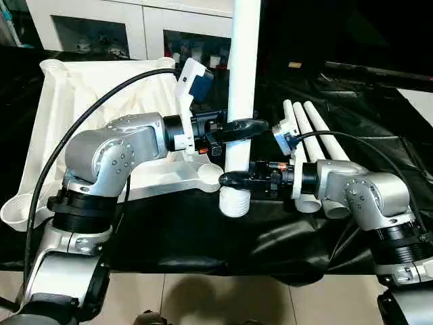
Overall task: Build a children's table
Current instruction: Pick table leg
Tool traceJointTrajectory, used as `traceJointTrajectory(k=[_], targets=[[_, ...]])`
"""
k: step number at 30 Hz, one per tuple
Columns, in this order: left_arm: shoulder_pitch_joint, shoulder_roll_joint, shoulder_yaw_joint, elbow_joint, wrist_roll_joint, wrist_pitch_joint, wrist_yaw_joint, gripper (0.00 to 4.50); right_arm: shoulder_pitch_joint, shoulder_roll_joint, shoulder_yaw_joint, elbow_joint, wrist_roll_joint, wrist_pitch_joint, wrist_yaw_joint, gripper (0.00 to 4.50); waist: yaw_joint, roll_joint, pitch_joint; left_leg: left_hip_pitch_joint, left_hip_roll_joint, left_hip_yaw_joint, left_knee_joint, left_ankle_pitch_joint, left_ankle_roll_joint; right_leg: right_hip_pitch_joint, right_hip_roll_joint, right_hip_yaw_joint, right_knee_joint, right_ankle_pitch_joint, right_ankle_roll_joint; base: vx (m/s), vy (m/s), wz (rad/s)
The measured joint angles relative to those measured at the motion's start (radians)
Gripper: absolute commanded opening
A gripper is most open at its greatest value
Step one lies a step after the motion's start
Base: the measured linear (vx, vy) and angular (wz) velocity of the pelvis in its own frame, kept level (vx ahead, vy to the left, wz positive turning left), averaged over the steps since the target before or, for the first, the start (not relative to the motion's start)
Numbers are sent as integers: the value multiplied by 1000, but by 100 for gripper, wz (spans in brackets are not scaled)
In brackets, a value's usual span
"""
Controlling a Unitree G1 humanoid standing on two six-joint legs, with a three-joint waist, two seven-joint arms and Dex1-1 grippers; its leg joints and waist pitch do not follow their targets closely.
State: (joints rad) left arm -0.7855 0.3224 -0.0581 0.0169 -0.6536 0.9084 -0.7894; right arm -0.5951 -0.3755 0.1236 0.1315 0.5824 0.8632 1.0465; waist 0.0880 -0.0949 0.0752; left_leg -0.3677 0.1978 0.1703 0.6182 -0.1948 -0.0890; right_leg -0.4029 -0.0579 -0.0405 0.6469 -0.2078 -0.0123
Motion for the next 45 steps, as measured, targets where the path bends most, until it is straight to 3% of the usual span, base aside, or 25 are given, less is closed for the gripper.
traceJointTrajectory(k=[1, 12, 15, 20, 34, 35, 45], targets=[[0, 0, 0, 0, 0, 0, 0, 185, 0, 0, 0, 0, 0, 0, 0, 214, 0, 0, 0, 0, 0, 0, 0, 0, 0, 0, 0, 0, 0, 0, 0, 0, 0, 0], [0, -3, 6, 2, -2, 10, 0, 185, 1, 2, 3, -2, -1, -6, 3, 201, 0, 1, 0, 0, 0, 0, 0, 2, 0, 0, 0, -1, 0, 1, -2, 0, 0, 0], [0, -2, 9, 2, -2, 9, -3, 185, 1, 5, 3, -1, -1, -15, -1, 270, 0, 1, 0, 0, 0, 0, 0, 2, 0, 0, 0, -1, 0, 2, -2, 0, 0, 0], [0, 8, 3, 2, -1, 7, -25, 185, 1, 9, 3, 8, -4, -15, -5, 299, 0, 1, 0, 0, 0, 0, 0, 2, 0, 0, 0, -1, 0, 2, -2, 0, 0, 0], [0, 15, -17, 2, -1, 5, -58, 185, 1, 9, 8, 10, -5, -16, 13, 302, 0, 1, 0, 0, 1, 0, 0, 3, 0, 0, 0, -1, 0, 2, -2, 0, 0, 0], [0, 15, -18, 2, -1, 5, -60, 185, 1, 9, 9, 10, -5, -16, 19, 276, 0, 1, 0, 0, 1, 0, 0, 3, 0, 0, 0, -1, 0, 2, -2, 0, 0, 0], [0, 15, -19, 8, 0, 5, -69, 185, 1, 9, 23, 5, -2, -26, 42, 210, 0, 2, 0, 0, 1, 0, 0, 3, 0, 1, 0, -1, 0, 3, -2, 0, 0, 0]])
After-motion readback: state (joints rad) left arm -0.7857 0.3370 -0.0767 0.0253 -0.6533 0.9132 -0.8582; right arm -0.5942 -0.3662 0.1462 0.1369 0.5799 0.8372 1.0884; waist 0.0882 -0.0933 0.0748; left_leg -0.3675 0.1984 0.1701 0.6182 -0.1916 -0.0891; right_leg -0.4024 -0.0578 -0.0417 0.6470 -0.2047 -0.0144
